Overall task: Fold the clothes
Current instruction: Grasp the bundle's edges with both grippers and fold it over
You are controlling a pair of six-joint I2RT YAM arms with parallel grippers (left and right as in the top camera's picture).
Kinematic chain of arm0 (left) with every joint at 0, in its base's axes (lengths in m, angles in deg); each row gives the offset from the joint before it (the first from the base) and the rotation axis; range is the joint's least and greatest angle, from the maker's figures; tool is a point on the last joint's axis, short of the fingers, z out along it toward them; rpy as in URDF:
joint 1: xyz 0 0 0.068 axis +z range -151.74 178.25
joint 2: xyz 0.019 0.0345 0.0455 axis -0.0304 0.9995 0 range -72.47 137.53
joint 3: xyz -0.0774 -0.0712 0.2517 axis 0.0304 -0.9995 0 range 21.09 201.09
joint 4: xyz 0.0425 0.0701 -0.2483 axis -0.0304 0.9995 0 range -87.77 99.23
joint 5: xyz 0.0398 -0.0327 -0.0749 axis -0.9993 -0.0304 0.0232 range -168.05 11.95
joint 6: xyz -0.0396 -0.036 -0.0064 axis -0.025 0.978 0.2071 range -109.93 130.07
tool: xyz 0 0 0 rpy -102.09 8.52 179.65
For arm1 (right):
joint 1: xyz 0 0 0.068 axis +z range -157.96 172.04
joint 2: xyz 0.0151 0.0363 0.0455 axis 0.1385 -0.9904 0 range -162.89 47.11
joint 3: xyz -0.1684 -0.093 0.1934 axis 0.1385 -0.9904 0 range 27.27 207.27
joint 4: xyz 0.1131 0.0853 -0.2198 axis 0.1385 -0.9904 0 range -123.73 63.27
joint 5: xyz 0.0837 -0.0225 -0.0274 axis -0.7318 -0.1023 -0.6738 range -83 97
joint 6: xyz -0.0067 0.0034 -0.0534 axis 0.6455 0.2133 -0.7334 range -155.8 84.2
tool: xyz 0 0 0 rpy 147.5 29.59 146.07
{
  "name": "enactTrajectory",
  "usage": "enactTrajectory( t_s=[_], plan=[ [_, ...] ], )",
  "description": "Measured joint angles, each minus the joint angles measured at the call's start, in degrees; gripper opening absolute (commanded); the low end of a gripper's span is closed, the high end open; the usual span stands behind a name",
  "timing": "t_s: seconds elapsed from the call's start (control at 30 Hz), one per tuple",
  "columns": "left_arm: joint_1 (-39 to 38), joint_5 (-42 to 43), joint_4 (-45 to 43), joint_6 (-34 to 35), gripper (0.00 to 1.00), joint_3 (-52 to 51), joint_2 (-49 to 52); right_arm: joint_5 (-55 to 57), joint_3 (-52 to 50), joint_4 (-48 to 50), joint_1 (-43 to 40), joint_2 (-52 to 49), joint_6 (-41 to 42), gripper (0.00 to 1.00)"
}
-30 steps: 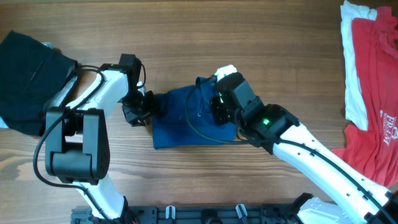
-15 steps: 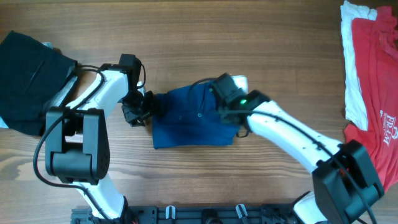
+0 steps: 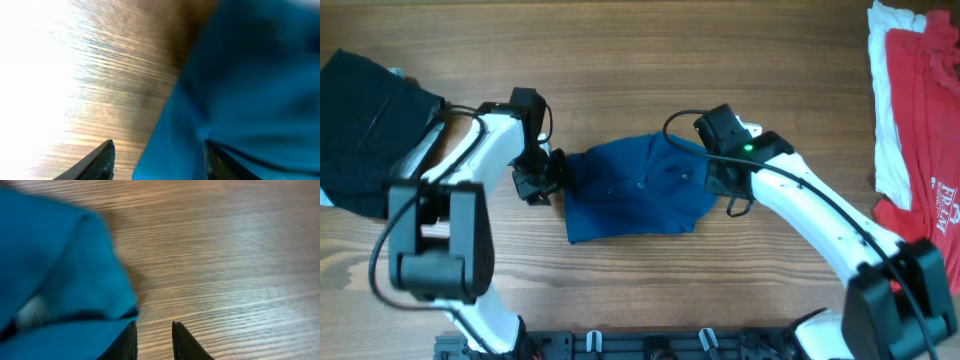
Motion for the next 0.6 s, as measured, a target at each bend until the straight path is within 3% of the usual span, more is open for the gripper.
enactTrajectory(
  t_s=[0.13, 0.23, 0.4, 0.6],
  plan=[
    [0.04, -2.58, -7.10, 0.46, 0.64, 0.46, -12.92, -14.71, 0.00, 0.92, 0.00, 6.51, -8.44, 0.23],
    [0.04, -3.04, -14.19, 0.46, 0.65, 1.31, -16.50, -24.81, -0.02, 1.53, 0.33, 6.95, -12.15, 0.23],
    [-0.50, -3.08, -20.37, 0.44, 0.66, 1.31, -9.99, -32.57, -1.62, 4.76, 3.58, 4.63, -12.98, 0.23],
    [-2.75, -2.75, -19.82, 0.17, 0.66, 1.29, 2.21, -34.64, -3.08, 5.99, 4.90, -2.34, -10.34, 0.24]
  ],
)
